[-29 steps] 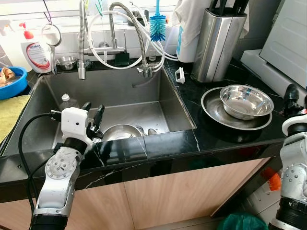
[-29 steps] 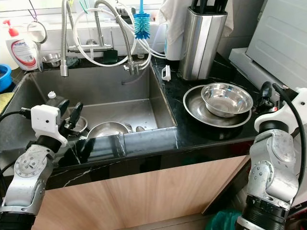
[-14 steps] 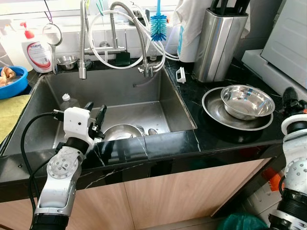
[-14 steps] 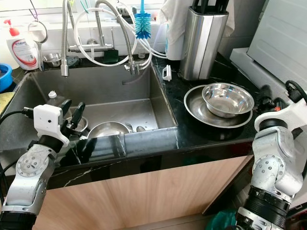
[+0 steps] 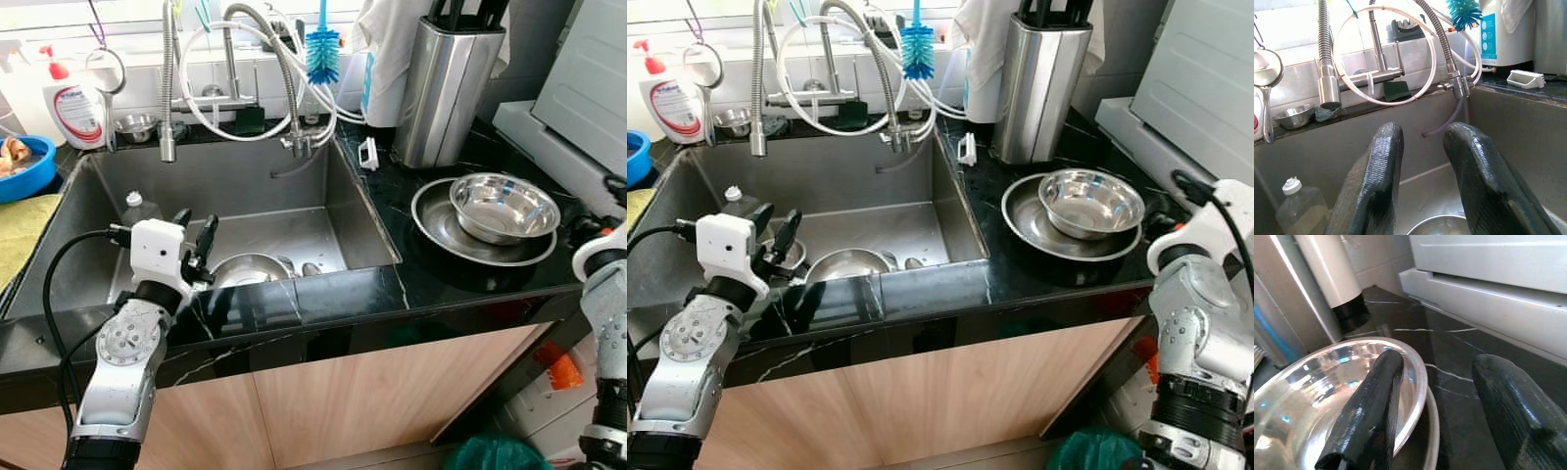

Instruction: Kitchen organization

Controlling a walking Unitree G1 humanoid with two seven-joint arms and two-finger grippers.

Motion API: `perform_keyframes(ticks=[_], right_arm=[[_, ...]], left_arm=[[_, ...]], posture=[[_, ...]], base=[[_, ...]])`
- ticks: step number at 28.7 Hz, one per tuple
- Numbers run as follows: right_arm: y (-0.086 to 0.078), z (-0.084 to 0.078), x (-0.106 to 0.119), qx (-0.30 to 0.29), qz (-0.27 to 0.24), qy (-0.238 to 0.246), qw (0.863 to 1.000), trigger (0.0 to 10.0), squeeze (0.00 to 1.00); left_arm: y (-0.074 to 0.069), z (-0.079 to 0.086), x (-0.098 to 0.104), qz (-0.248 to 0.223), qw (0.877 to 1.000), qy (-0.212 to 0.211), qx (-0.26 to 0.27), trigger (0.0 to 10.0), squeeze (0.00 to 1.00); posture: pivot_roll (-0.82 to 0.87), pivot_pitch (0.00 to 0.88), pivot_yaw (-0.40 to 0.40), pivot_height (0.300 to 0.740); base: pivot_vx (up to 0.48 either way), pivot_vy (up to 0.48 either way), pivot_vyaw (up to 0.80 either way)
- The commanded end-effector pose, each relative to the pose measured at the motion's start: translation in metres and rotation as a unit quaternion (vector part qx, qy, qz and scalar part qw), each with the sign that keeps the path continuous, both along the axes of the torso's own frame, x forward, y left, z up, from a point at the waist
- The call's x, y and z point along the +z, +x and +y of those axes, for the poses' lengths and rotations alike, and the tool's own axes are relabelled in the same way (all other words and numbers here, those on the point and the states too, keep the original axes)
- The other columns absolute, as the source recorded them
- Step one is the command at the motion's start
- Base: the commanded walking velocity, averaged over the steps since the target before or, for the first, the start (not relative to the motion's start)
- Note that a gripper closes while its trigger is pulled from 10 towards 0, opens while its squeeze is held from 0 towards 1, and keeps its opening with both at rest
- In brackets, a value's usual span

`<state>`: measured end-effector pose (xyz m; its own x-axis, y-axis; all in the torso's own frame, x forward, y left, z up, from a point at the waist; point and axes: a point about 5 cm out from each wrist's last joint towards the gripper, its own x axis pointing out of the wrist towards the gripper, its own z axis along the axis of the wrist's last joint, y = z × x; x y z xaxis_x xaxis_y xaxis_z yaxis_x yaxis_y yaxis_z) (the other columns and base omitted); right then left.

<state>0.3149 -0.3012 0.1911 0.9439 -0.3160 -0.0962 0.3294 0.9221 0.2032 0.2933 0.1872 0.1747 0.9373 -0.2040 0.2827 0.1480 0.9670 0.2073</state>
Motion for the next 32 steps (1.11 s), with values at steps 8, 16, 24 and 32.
perform_keyframes(ticks=[8,16,24,32], right_arm=[[0.005,-0.007,0.004,0.018,-0.014,0.001,1.0,10.0,0.0],[0.007,-0.006,0.001,0.013,-0.018,0.014,1.0,10.0,0.0],[0.009,-0.005,-0.016,0.009,0.011,0.036,0.999,10.0,0.0],[0.013,0.001,-0.014,0.022,0.008,0.037,0.999,10.0,0.0]], left_arm=[[0.001,0.001,0.0,0.004,1.0,0.014,0.002,10.0,0.0],[0.001,0.002,0.001,0.003,1.0,0.016,0.002,10.0,0.0],[0.001,0.001,0.002,0.002,1.0,0.017,0.001,10.0,0.0],[0.001,0.002,0.004,-0.001,1.0,0.017,0.002,10.0,0.0]], posture=[[0.04,0.01,-0.024,0.74],[0.04,0.011,-0.02,0.74],[0.05,0.009,-0.022,0.74],[0.05,0.008,-0.021,0.74]], base=[[0.0,0.0,0.0],[0.0,0.0,0.0],[0.0,0.0,0.0],[0.0,0.0,0.0]])
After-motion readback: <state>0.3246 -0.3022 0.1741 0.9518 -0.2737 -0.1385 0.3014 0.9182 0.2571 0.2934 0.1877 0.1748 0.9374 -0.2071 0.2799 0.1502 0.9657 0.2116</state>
